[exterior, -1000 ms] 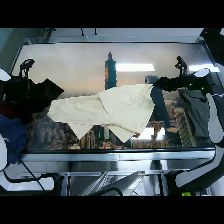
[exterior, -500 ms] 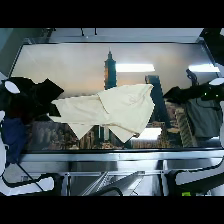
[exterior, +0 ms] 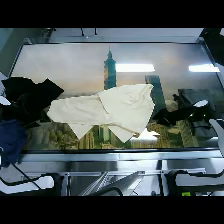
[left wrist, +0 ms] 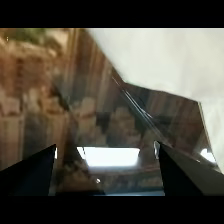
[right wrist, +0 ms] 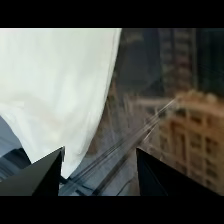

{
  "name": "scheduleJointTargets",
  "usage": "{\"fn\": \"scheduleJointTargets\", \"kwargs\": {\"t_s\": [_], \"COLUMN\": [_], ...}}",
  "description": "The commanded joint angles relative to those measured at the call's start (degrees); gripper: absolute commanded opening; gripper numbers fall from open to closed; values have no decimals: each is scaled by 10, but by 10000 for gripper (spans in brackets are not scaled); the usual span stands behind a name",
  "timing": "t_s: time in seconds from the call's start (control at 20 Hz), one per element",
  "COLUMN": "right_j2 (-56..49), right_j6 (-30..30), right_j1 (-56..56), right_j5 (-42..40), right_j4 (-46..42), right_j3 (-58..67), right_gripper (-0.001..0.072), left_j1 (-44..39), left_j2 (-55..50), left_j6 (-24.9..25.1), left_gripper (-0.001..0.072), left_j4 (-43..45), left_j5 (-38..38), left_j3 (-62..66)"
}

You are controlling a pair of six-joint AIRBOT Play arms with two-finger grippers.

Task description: Fold the shirts.

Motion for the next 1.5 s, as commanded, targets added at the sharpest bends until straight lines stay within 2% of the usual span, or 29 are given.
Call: {"fn": "scheduleJointTargets", "kwargs": {"t_s": [0.0, 0.25, 0.3, 0.35, 0.4, 0.5, 0.55, 0.6, 0.65, 0.7, 0.75, 0.85, 0.95, 1.1, 1.25, 1.35, 1.45], "right_j2": [0, -15, -19, -21, -24, -29, -31, -33, -32, -28, -21, 15, 72, 166, 254, 299, 341], "right_j6": [0, 0, 0, 0, -2, -18, -20, -20, -21, -30, -53, -81, -81, -89, -89, -89, -89], "right_j1": [61, 86, 86, 87, 87, 97, 104, 112, 116, 118, 118, 110, 87, 43, 11, -8, -25], "right_j5": [-71, -92, -91, -90, -90, -90, -90, -90, -89, -81, -66, -37, -7, 16, 14, 3, -17], "right_j4": [27, 63, 64, 68, 78, 102, 102, 102, 102, 112, 139, 190, 205, 217, 216, 210, 157], "right_j3": [-33, -33, -33, -33, -33, -33, -33, -33, -33, -32, -31, -13, 51, 216, 390, 477, 548], "right_gripper": [501, 502, 501, 502, 501, 501, 467, 304, 211, 176, 36, 23, 23, 23, 24, 24, 24], "left_j1": [-15, -45, -45, -44, -41, -33, -28, -24, -21, -20, -21, -21, -21, -22, -16, 6, 73], "left_j2": [-77, -195, -215, -232, -243, -247, -245, -241, -233, -222, -205, -156, -84, 35, 155, 231, 304], "left_j6": [22, 51, 52, 54, 58, 57, 57, 62, 62, 62, 62, 73, 96, 125, 125, 119, 107], "left_gripper": [701, 700, 638, 470, 361, 334, 157, 16, 16, 16, 15, 15, 14, 14, 15, 14, 14], "left_j4": [0, -63, -62, -62, -62, -63, -64, -71, -76, -76, -79, -125, -221, -407, -555, -594, -576], "left_j5": [22, 6, -15, -34, -45, -43, -43, -48, -53, -58, -63, -70, -78, -111, -102, -83, -50], "left_j3": [75, 178, 188, 196, 199, 200, 200, 200, 200, 200, 200, 200, 204, 271, 380, 455, 519]}}
